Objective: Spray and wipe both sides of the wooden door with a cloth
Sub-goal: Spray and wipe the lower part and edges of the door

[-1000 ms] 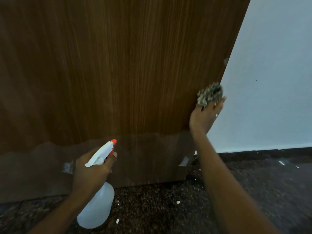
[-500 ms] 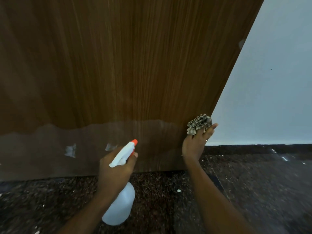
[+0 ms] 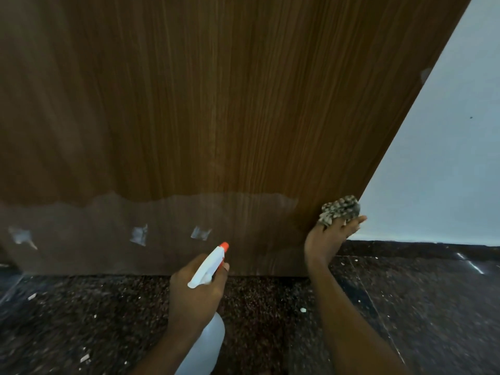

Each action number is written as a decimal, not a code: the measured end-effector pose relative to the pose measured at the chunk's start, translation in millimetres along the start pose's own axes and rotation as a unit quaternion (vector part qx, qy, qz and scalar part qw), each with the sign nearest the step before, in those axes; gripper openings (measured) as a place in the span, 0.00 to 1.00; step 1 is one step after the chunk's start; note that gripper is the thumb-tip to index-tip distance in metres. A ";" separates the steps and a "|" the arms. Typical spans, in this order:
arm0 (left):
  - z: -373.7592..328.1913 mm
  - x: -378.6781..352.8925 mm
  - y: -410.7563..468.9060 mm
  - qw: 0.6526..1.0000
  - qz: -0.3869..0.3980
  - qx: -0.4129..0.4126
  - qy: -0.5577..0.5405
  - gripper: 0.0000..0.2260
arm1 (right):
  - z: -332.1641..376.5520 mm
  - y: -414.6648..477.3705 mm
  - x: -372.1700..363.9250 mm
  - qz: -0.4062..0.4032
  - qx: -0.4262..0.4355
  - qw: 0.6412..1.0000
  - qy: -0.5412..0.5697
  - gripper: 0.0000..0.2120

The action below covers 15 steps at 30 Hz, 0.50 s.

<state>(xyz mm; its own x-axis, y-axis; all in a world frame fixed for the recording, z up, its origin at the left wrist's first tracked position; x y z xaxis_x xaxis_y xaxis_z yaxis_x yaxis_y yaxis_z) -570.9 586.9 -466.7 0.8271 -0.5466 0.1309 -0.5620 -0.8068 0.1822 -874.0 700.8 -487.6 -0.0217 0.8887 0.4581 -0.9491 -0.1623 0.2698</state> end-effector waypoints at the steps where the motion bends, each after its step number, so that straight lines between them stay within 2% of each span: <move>1: 0.2 3.6 0.2 1.000 -0.003 0.000 -0.001 0.14 | 16.0 -0.7 -1.4 -0.008 0.043 0.998 -0.035 0.34; 3: 1.1 9.6 1.9 1.000 -0.007 -0.004 0.003 0.15 | 43.1 -16.0 -16.6 0.009 0.180 0.974 -0.140 0.36; 4: 1.5 11.9 3.0 1.000 -0.008 -0.006 0.006 0.15 | 46.8 -29.4 -30.5 0.033 0.256 0.946 -0.197 0.39; 5: 1.7 13.8 3.4 1.000 -0.010 -0.008 0.009 0.15 | 39.2 -43.0 -45.4 0.057 0.311 0.915 -0.250 0.42; 6: 2.5 15.6 3.5 1.000 -0.013 -0.008 0.007 0.14 | 23.7 -53.6 -56.7 0.081 0.330 0.897 -0.281 0.45; 7: 3.3 17.8 3.7 1.000 -0.018 -0.005 0.002 0.13 | 5.7 -59.4 -60.9 0.096 0.315 0.898 -0.292 0.46; 9: 5.5 24.0 4.5 1.000 -0.026 0.007 -0.015 0.10 | -21.3 -56.9 -54.6 0.087 0.217 0.935 -0.267 0.45; 11: 8.6 31.5 5.5 0.999 -0.031 0.015 -0.017 0.09 | -21.8 -46.6 -46.2 0.062 0.095 0.972 -0.203 0.42; 12: 10.3 36.0 5.5 0.999 -0.034 0.015 -0.013 0.08 | -10.9 -42.9 -44.1 0.048 0.065 0.981 -0.175 0.40; 13: 11.9 41.0 5.5 0.999 -0.039 0.017 -0.010 0.09 | 6.3 -41.8 -44.2 0.032 0.069 0.984 -0.159 0.38; 15: 16.3 51.6 6.0 0.999 -0.049 0.022 -0.004 0.12 | 48.9 -51.1 -55.0 0.030 0.163 0.972 -0.170 0.35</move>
<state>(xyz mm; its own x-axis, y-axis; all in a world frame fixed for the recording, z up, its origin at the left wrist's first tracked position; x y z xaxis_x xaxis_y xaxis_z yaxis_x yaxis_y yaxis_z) -531.5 550.2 -474.8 0.8785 -0.4655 0.1072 -0.4772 -0.8658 0.1506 -808.9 639.2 -485.2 0.0834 0.6899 0.7191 -0.7986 -0.3853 0.4623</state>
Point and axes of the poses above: each hand's wrist, its own y-axis towards the middle knuckle, its own x-axis out of the back of the hand, z = x × y, the point moved 6 cm from there along y, towards the middle knuckle, and after that the axes turned 10 degrees about z, right-handed, at the moved point
